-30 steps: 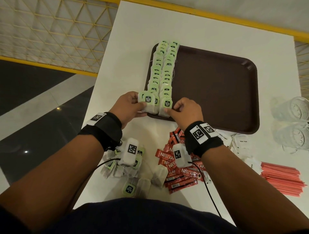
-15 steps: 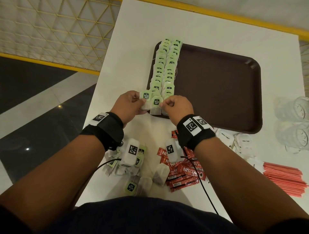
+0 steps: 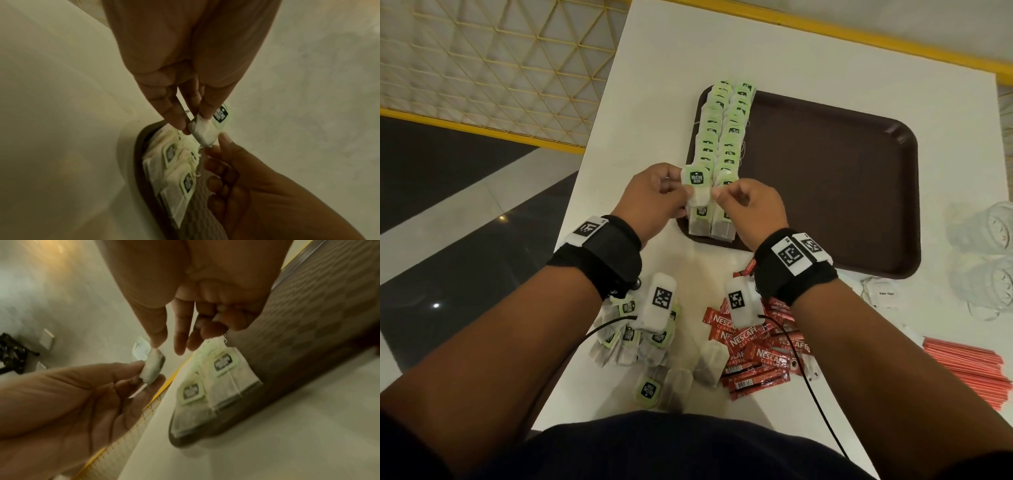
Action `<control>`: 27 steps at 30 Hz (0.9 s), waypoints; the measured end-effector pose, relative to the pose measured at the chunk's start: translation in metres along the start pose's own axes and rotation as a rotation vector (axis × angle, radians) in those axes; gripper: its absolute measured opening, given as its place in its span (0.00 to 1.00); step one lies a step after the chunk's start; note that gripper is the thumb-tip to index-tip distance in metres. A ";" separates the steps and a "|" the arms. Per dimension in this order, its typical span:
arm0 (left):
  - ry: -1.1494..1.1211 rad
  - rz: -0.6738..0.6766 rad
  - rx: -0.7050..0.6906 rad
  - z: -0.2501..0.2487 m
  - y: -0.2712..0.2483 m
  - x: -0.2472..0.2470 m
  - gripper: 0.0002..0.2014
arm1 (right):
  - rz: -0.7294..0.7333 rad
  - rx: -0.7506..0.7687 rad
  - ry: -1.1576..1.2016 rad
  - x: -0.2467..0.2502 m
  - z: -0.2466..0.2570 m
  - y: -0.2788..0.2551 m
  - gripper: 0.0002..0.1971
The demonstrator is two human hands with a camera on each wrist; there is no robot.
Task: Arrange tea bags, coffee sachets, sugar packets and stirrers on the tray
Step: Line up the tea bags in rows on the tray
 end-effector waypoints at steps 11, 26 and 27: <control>0.170 -0.076 -0.070 -0.036 0.045 -0.018 0.05 | -0.075 -0.102 0.217 0.046 -0.017 0.064 0.05; 0.421 -0.121 0.093 -0.014 0.077 0.003 0.12 | -0.149 -0.257 -0.087 0.068 -0.074 0.183 0.12; 0.414 -0.114 0.094 -0.013 0.077 0.003 0.12 | -0.133 -0.260 -0.121 0.067 -0.074 0.186 0.10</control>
Point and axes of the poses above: each hand's wrist, its own y-axis towards the middle knuckle, its own x-axis out of the back of the hand, z = x × y, the point moved 6 cm from there along y, towards the middle knuckle, and after that the axes turned 9 degrees about x, right-handed, at the moved point
